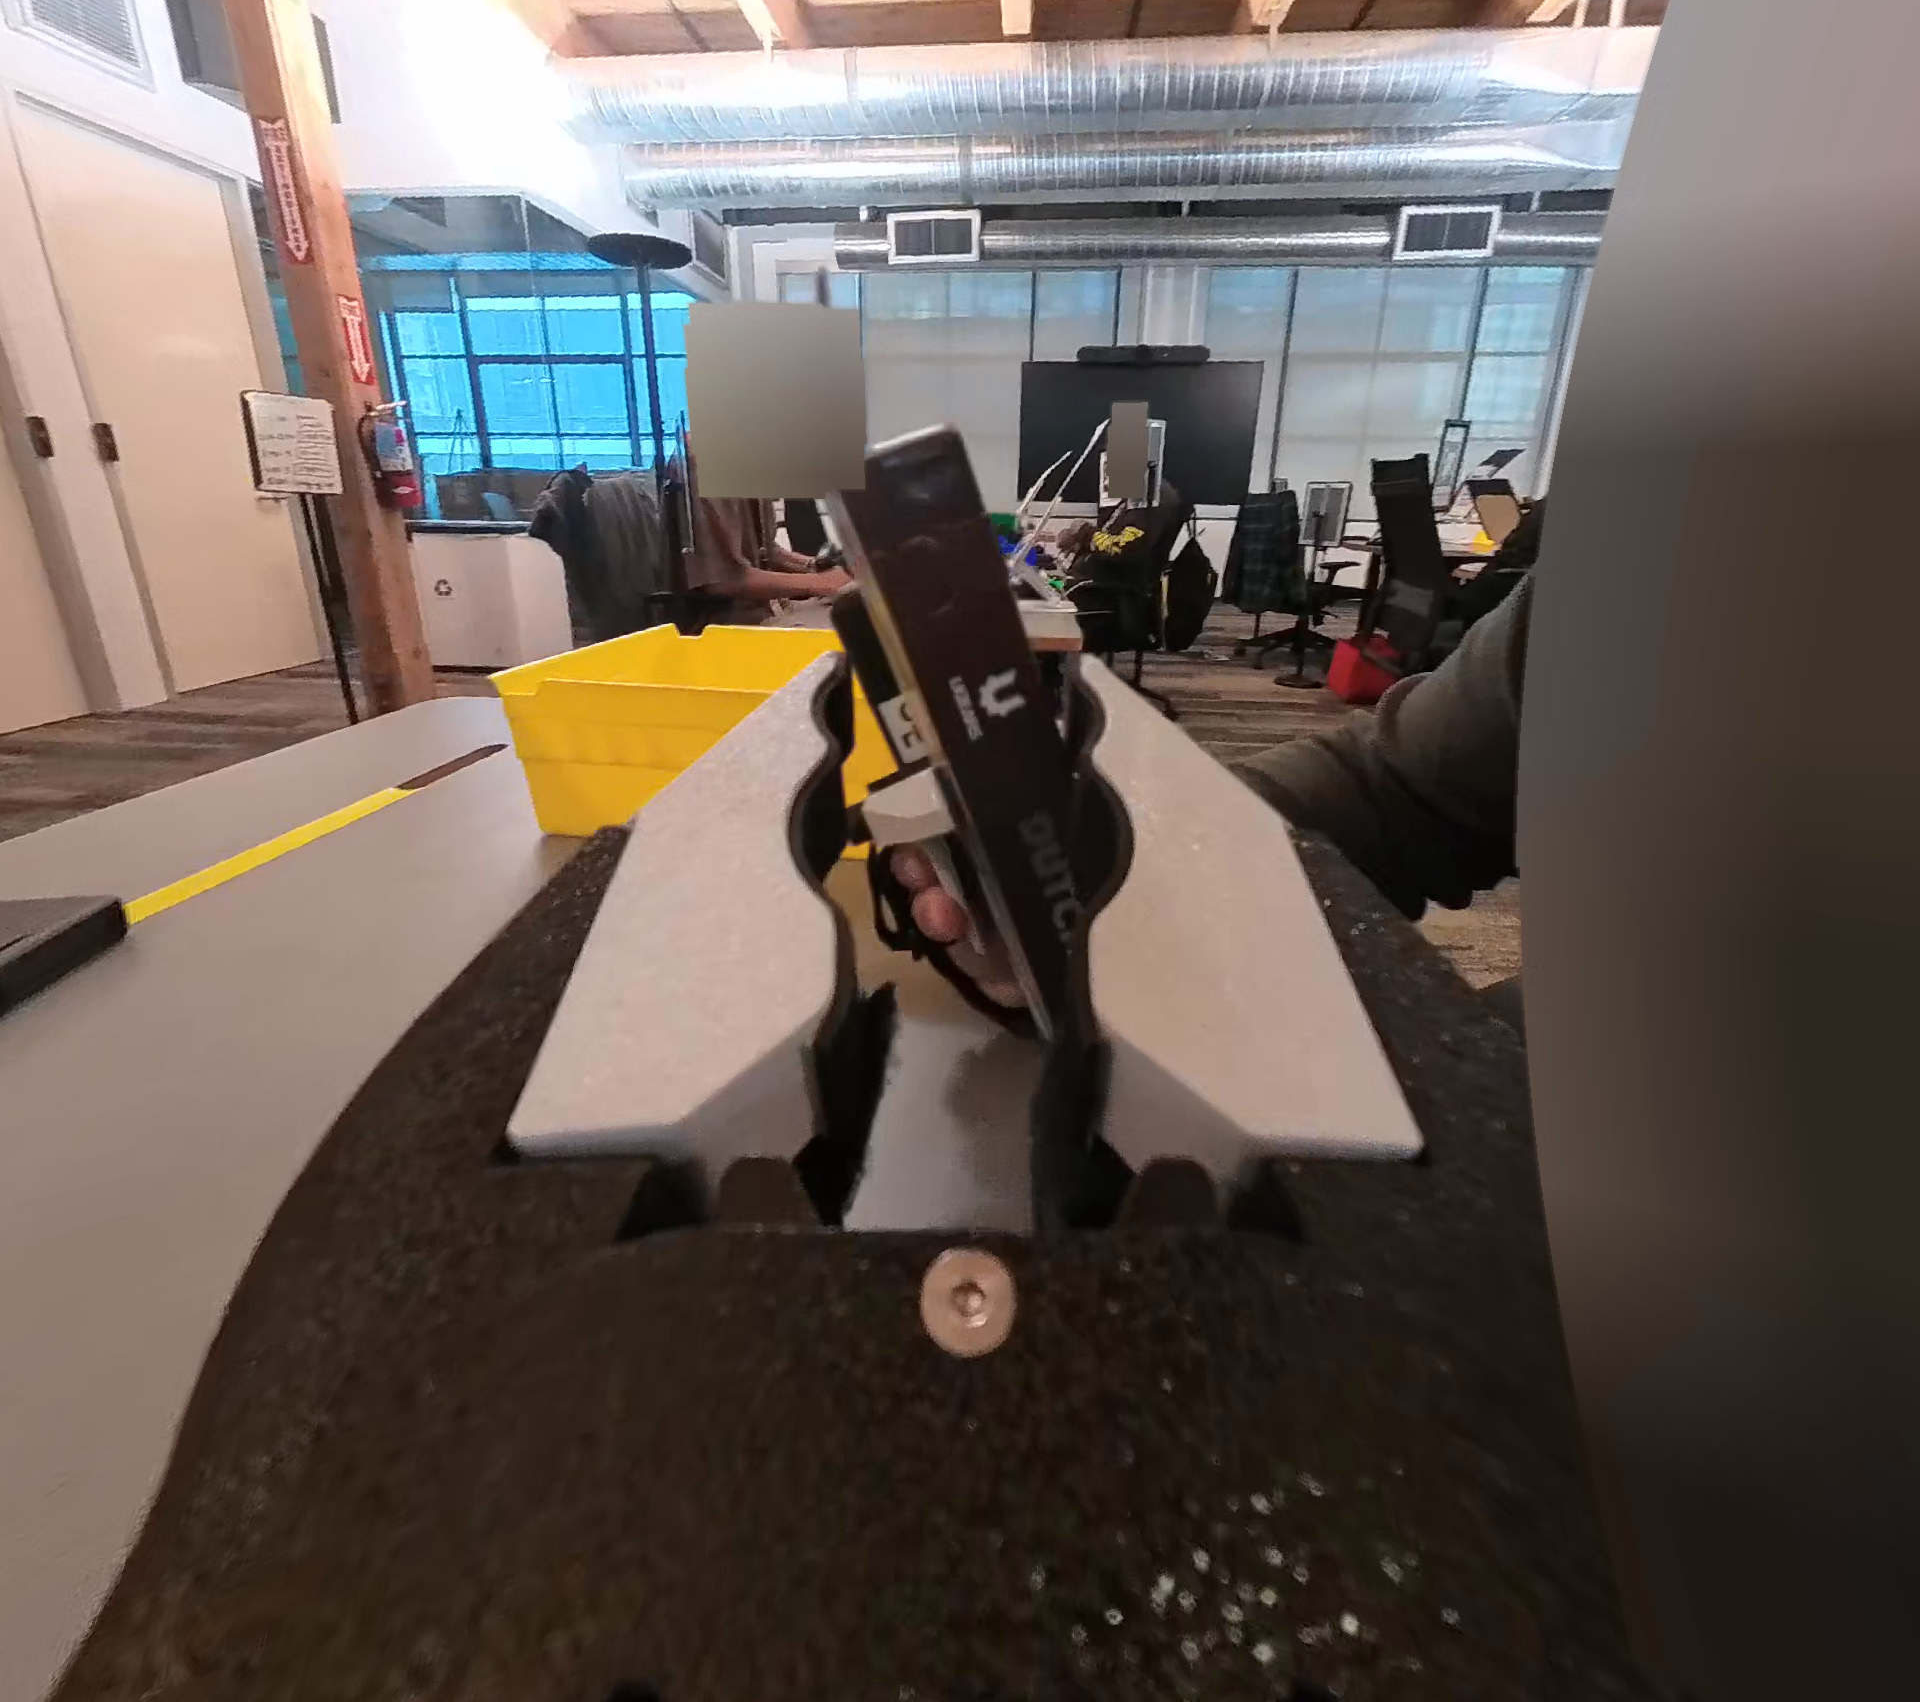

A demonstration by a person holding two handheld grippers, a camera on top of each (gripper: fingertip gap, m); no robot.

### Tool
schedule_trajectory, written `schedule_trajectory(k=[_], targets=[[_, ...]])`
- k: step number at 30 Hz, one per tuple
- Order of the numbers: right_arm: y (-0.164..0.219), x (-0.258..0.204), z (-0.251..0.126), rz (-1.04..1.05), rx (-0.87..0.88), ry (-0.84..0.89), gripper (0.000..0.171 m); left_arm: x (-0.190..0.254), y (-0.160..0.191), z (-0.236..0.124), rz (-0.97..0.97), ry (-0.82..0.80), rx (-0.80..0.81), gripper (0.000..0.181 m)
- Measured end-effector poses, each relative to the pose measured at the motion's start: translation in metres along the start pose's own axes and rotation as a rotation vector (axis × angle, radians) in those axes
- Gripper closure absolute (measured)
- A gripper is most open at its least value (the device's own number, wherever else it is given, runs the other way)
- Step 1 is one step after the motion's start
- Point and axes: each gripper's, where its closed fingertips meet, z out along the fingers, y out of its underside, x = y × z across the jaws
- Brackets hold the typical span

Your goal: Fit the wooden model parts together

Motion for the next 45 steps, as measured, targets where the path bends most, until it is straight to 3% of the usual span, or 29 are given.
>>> schedule_trajectory(k=[3, 12, 19, 26, 41, 45], targets=[[0.000, -0.002, 0.000, 0.010, 0.006, -0.020, 0.158, 0.007, -0.002, 0.001, 0.022, 0.016, 0.009, 0.151], [0.001, 0.000, 0.000, 0.021, 0.009, -0.024, 0.157, 0.006, -0.002, 0.000, 0.031, 0.005, 0.004, 0.152], [-0.001, 0.004, -0.003, -0.050, -0.014, 0.034, 0.157, -0.015, -0.026, -0.014, 0.086, -0.139, 0.090, 0.147], [-0.004, 0.008, -0.008, -0.092, -0.024, 0.071, 0.157, -0.016, -0.025, -0.015, 0.137, -0.168, 0.060, 0.161], [-0.002, -0.002, -0.015, 0.032, -0.032, -0.061, 0.157, 0.003, -0.023, -0.015, -0.118, 0.138, 0.069, 0.171], [-0.005, -0.001, -0.017, 0.039, -0.019, -0.058, 0.157, 0.000, -0.020, -0.015, -0.151, 0.139, 0.064, 0.171]])
